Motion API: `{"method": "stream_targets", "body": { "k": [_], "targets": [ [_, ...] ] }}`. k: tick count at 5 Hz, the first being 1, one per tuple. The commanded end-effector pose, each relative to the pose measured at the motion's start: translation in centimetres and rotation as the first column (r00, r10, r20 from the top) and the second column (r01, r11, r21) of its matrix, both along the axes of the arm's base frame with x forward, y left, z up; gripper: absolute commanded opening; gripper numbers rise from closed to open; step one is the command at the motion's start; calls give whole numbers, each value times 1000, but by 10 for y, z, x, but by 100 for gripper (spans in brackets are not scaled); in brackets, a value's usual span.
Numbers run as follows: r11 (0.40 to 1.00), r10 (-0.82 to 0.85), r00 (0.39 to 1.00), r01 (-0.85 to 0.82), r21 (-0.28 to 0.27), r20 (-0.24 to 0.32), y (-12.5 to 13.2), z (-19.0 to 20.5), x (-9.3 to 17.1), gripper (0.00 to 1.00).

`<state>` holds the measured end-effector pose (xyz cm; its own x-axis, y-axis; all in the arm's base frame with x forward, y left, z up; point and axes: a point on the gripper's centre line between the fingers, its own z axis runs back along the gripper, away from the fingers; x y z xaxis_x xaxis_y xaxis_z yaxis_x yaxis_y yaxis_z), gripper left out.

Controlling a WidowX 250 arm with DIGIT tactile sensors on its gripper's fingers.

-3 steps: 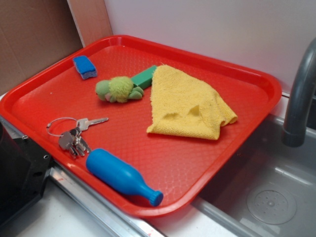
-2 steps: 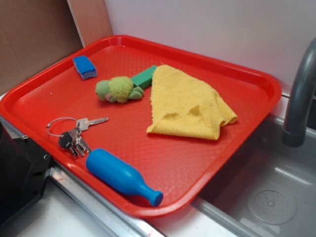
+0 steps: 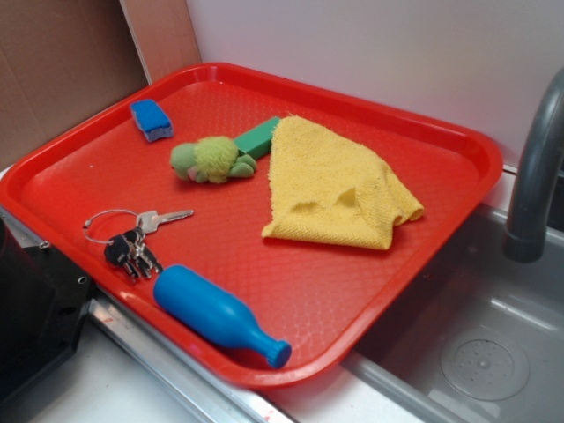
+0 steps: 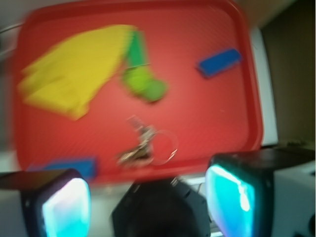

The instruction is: Grab the blue sponge.

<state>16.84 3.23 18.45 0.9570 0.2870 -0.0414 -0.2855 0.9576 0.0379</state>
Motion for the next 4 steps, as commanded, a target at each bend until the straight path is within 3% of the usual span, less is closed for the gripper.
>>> {"method": "stream_targets", "body": {
  "k": [1,2,3,4],
  "targets": [
    [884,449,862,-467,25,238,97,-76,40,100],
    [776,590,745,-630,36,312,121,-91,30,100],
    [740,632,704,-672,18,324,117,-101,33,100],
    [735,630,703,-677,39,330,107,-111,49,100]
  ]
}}
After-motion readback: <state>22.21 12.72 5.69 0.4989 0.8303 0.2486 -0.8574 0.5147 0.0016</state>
